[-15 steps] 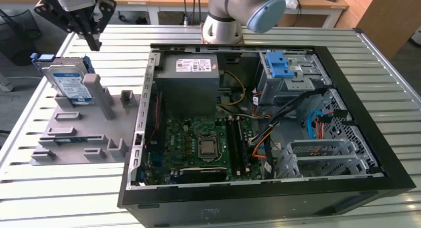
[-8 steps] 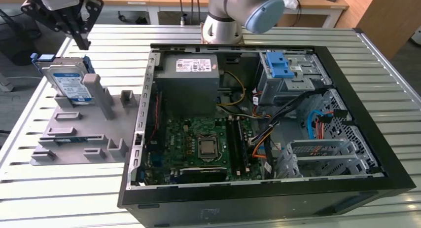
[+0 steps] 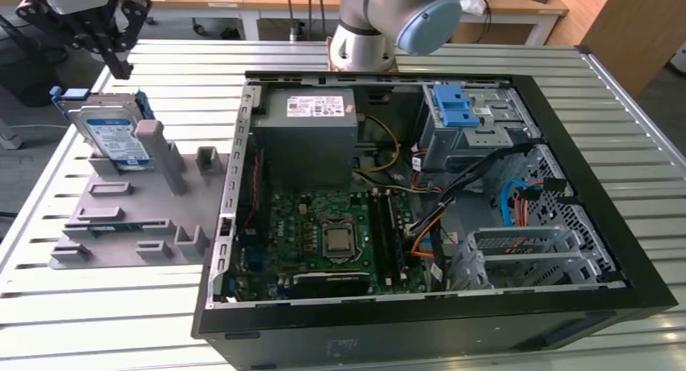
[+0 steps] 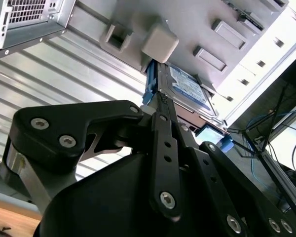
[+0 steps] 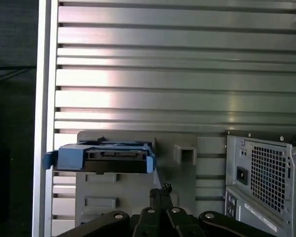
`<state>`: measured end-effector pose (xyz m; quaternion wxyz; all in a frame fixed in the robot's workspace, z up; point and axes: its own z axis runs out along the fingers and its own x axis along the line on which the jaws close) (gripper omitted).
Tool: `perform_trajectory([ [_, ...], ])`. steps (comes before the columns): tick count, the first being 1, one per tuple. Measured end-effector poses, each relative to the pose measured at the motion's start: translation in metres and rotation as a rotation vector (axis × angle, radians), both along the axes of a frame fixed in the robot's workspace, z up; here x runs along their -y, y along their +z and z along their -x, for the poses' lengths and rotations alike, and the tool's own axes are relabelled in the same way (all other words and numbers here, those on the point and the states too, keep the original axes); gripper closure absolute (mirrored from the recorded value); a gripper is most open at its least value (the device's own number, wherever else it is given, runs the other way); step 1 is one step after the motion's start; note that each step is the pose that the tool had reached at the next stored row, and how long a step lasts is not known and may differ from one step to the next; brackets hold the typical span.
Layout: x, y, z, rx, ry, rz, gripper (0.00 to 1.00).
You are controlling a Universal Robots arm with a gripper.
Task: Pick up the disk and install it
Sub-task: 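Reach for the disk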
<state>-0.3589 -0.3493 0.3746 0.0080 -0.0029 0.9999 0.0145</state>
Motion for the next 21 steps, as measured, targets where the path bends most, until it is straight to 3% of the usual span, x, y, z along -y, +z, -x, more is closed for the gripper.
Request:
perform_trajectory([
  [21, -0.0063, -0.0034, 0.069, -0.0001, 0.000, 0.0001, 0.89],
])
